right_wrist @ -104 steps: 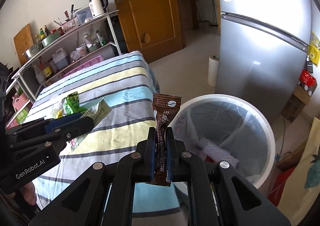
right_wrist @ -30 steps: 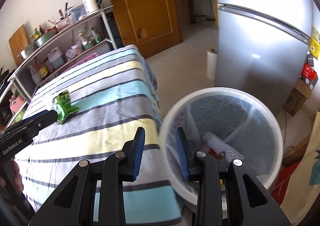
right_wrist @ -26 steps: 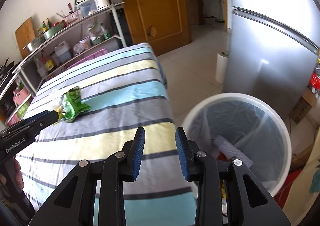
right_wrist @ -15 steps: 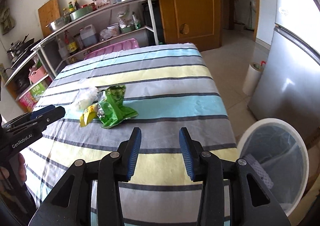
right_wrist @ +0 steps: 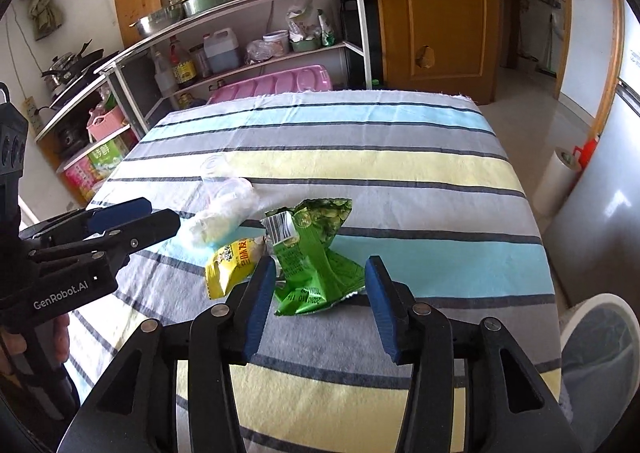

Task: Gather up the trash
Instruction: 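Grasp the clear plastic bag with the left tool while the right tool grasps the green chip bag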

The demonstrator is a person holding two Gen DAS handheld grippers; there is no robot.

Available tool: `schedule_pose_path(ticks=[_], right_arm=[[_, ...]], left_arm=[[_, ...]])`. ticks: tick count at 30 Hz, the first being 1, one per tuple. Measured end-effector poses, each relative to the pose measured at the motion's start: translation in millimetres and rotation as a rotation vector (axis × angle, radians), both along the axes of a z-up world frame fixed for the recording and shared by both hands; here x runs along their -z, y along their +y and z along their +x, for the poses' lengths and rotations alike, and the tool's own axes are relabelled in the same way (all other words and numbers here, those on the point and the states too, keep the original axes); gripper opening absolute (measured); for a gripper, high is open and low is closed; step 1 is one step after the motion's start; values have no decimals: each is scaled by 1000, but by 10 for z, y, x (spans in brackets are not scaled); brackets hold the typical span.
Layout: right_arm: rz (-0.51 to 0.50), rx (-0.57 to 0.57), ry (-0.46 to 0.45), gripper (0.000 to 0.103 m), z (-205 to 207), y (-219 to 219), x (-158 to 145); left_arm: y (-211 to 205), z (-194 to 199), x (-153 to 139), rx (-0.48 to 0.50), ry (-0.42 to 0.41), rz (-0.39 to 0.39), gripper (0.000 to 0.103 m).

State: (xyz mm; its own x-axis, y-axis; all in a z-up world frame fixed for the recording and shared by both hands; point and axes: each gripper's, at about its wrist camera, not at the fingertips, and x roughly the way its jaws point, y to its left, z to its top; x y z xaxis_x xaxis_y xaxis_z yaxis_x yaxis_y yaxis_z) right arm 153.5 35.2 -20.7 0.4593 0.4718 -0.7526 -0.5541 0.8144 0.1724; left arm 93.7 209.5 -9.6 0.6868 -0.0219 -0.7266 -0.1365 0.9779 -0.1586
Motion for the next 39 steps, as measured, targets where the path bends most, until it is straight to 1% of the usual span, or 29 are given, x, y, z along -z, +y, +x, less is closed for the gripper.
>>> schedule_pose_path(ticks=[1,4,7,8,11,14,22,24,25,27,30,34,39], right_arm=[[-4,-2,2,47,19,24,15],[-17,-15,7,47,78,81,52],[-42,-36,6,47,114,137,100],[-46,-40,5,47,134,151,110],[-32,-50,15,47,180,156,135],[-27,-57,18,47,214,156,155],[-5,-65,16,47,226,154,176],[-4,-62,12,44,222,155,178],[0,-65,11,37,220,158,178],[13,-73,17,29,212,164,179],[-4,-80,-9,27,170,200,174],[1,-75,-8,23,159,188,181],[-1,-61,-15,22,138,137,184]], left_arm=[[15,37,22,1,10,-16,50],[12,129,71,11,26,-12,50],[26,215,130,20,43,-41,50],[29,237,147,14,48,-39,50],[18,296,199,11,63,-26,50],[2,330,235,31,64,-38,50],[21,383,318,36,74,-70,48],[5,388,331,39,77,-66,39],[-5,391,336,38,75,-58,38],[-17,401,349,42,79,-51,30],[-40,391,363,44,78,-39,28],[-38,373,368,40,75,-36,28],[-21,287,369,25,70,-38,28]])
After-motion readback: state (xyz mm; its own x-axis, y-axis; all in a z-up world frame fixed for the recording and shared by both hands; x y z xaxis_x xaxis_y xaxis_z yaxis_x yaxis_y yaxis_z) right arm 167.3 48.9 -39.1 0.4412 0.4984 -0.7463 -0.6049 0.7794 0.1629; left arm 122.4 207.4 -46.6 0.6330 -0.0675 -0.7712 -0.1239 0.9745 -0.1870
